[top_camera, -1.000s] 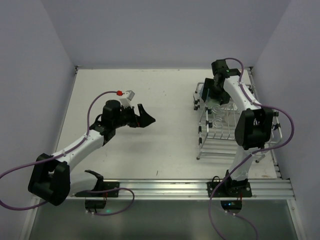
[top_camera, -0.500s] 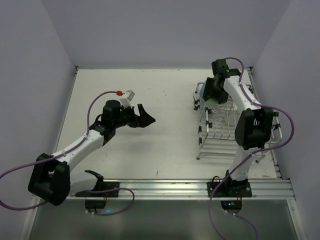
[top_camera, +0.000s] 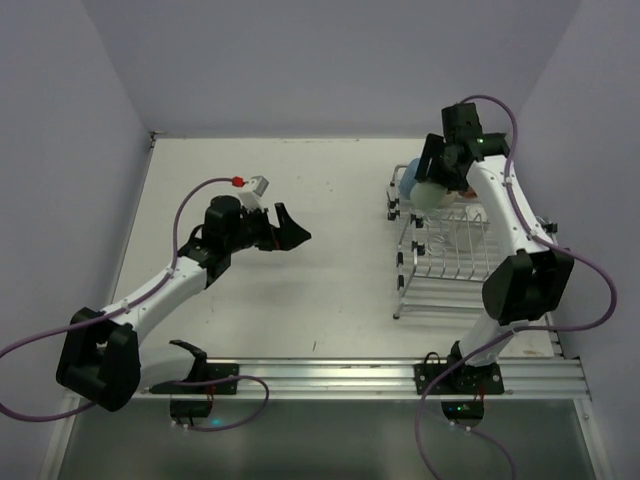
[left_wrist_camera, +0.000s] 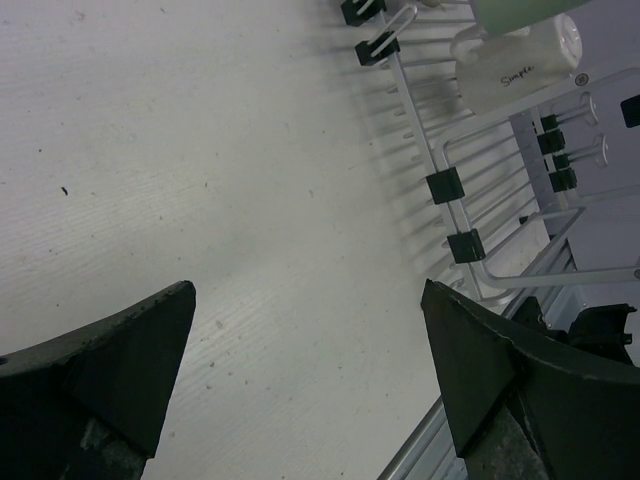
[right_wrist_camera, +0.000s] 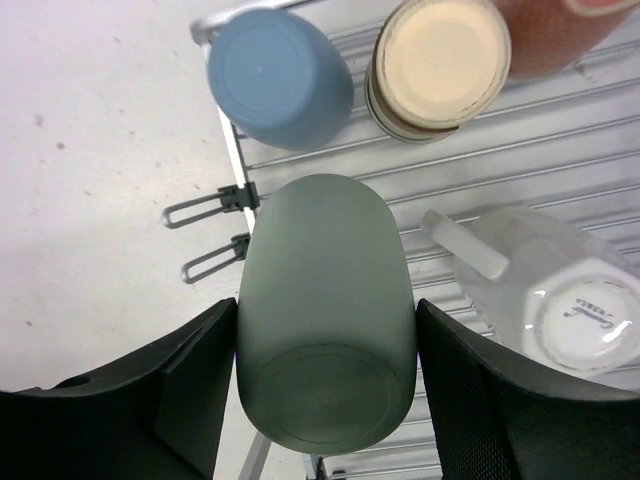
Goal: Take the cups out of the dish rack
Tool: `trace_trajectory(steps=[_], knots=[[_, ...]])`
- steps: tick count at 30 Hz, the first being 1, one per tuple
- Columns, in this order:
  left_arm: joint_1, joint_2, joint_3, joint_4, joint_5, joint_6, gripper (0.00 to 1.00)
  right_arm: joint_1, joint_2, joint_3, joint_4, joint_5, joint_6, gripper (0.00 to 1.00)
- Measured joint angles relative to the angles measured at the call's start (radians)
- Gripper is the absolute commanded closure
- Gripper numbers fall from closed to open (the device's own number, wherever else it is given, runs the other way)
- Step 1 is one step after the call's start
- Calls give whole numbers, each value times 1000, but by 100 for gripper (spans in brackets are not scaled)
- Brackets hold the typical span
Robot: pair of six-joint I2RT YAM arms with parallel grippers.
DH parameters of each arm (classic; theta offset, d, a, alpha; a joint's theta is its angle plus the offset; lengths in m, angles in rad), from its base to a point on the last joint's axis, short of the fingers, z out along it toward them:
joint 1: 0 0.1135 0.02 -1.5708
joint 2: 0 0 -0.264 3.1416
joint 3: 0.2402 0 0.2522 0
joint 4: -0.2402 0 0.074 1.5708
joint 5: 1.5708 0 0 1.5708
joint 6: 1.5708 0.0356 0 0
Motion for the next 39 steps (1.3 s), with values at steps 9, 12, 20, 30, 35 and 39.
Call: trace_trajectory(steps=[9, 12, 20, 30, 35, 39], knots=[[0, 8, 20, 74, 95, -48, 0, 0, -236, 22, 23, -78, 11, 100], [0, 15, 16, 220, 187, -128, 0, 0, -320, -10, 61, -184, 26, 100], [0, 94, -28, 801, 380, -478, 5, 1, -423, -192, 185, -534, 87, 100], [0, 226, -54, 1169, 444, -842, 10, 2, -433, -368, 402, -917, 218, 100], [0, 237, -56, 1193, 445, -902, 10, 18, -440, -418, 509, -1015, 283, 100], [-1, 237, -55, 1200, 443, -926, 10, 59, -439, -428, 559, -1046, 318, 100]])
